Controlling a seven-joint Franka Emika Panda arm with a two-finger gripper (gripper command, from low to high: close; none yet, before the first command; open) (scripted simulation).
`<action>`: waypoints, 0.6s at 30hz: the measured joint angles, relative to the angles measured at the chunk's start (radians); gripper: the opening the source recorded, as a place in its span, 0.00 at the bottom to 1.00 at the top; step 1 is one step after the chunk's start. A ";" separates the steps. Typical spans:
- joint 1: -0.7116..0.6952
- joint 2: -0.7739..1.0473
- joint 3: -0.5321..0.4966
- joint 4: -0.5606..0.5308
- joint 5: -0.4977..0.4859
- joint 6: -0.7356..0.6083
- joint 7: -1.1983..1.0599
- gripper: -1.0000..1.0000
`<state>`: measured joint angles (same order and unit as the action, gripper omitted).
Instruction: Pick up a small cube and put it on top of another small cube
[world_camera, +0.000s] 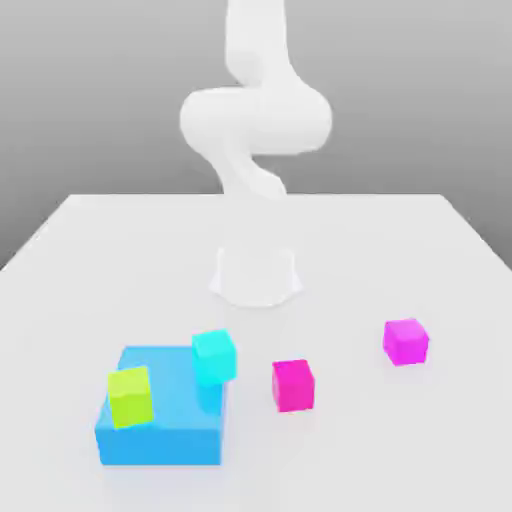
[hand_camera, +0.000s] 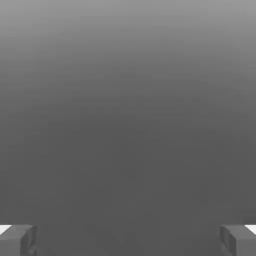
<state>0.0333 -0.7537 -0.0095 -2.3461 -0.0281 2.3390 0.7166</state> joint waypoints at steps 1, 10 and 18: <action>0.014 0.020 -0.005 -0.020 -0.011 0.017 -0.037 0.50; 0.122 0.187 -0.065 -0.186 -0.090 0.156 -0.356 0.50; 0.208 0.333 -0.137 -0.332 -0.137 0.279 -0.655 0.50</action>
<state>0.2414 -0.4212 -0.1461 -2.6778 -0.1655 2.6180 0.0616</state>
